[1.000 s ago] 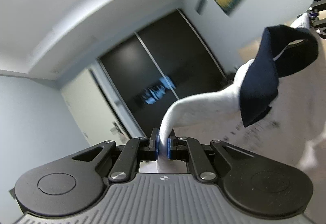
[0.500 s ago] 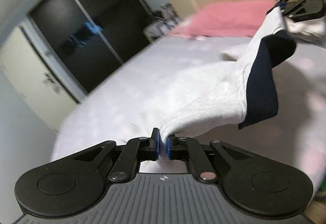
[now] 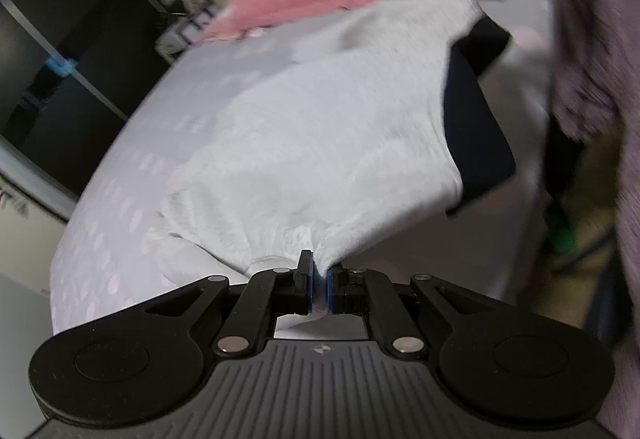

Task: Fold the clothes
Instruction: 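Lift the sweatshirt with both grippers, flip it and lay it flat, then open both grippers to release the sweatshirt on the bed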

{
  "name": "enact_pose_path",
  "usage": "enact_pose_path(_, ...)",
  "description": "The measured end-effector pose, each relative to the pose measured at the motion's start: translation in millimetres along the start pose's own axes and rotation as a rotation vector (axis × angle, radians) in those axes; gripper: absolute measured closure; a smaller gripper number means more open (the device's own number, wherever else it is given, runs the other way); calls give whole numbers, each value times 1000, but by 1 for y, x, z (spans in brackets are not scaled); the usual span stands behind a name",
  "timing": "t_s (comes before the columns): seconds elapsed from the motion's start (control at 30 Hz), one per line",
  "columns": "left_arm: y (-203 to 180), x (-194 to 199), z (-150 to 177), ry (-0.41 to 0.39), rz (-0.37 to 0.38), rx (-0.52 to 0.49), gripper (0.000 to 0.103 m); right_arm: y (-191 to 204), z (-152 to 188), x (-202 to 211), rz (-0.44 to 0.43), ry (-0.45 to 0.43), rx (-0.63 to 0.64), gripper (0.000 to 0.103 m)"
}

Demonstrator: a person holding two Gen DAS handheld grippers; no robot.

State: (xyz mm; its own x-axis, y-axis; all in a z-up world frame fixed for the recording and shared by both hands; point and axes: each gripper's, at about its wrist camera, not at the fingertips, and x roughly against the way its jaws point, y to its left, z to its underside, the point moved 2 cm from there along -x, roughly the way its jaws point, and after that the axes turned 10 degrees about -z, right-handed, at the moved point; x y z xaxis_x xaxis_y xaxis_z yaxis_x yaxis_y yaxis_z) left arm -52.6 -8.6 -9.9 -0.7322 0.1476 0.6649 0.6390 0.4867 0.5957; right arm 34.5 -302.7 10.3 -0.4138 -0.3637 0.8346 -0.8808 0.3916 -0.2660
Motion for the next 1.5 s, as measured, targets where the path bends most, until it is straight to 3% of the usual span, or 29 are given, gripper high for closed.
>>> enact_pose_path(0.13,-17,-8,10,46,81,-80,99,13,13,-6,-91,64,47,96)
enact_pose_path(0.4,-63,-64,43,198,224,-195,99,38,39,-71,-240,229,114,96)
enact_pose_path(0.77,-89,-115,71,271,223,-235,99,57,65,-145,-297,313,145,95)
enact_pose_path(0.97,-98,-101,72,202,132,-272,94,60,72,-142,-261,269,177,90)
enact_pose_path(1.03,-101,-90,73,148,98,-303,88,70,73,-135,-226,237,242,70)
enact_pose_path(1.07,-102,-84,72,117,91,-313,83,77,73,-131,-207,215,279,55)
enact_pose_path(1.3,-125,-55,68,-35,81,-437,65,114,70,-117,-197,135,459,51)
enact_pose_path(1.5,-151,-66,56,-116,91,-497,63,138,55,-120,-165,79,569,46)
